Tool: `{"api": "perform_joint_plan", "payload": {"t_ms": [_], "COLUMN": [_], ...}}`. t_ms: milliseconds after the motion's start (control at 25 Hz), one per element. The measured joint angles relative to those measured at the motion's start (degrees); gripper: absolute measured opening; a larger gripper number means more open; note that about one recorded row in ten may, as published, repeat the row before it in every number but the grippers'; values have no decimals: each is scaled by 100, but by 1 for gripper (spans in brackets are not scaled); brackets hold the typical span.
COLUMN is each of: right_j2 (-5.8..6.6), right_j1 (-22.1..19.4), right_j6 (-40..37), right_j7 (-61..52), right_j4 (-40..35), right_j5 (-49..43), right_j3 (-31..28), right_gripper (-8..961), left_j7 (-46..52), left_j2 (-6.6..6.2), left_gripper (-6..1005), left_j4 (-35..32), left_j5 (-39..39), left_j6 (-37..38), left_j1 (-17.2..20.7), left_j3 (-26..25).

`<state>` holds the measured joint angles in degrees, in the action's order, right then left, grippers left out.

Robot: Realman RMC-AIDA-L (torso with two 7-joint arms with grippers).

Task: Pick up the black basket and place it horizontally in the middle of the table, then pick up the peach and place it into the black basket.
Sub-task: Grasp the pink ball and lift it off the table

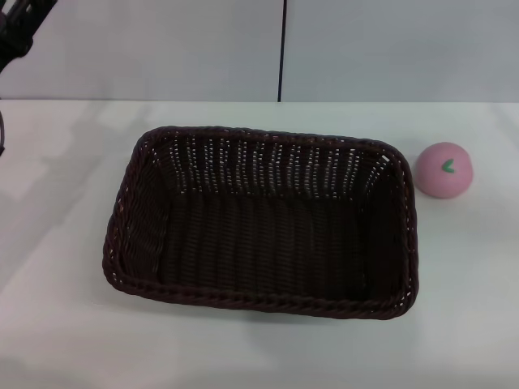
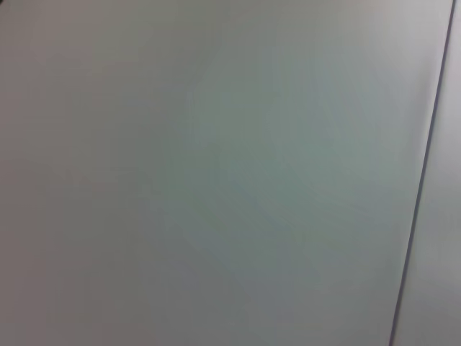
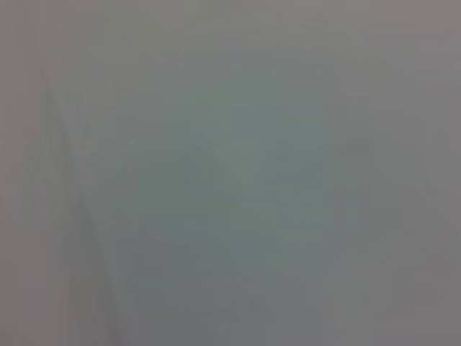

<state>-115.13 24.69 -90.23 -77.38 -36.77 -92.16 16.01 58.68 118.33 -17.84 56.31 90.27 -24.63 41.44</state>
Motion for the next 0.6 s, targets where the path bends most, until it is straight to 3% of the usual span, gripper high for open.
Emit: {"api": "perform_joint_plan", "payload": {"t_ms": [200, 360, 600], "right_j2": [293, 455, 612], "right_j1": [77, 601, 1290], "right_j6": [-131, -485, -890], "right_j7": [-1533, -2555, -3048], "right_j4": [-1463, -2377, -2601], "right_j5": [-1214, -3044, -4643], "right_j3": [726, 911, 1196], "right_gripper": [589, 588, 588], "left_j7": [-21, -17, -16], "left_j2": [0, -1, 3], "left_gripper": [815, 815, 815], "left_j4": [266, 333, 485], "left_j5": [1, -4, -16], "left_j6": [26, 37, 48], "left_j1": [89, 124, 149], "left_j3": [39, 41, 61]}}
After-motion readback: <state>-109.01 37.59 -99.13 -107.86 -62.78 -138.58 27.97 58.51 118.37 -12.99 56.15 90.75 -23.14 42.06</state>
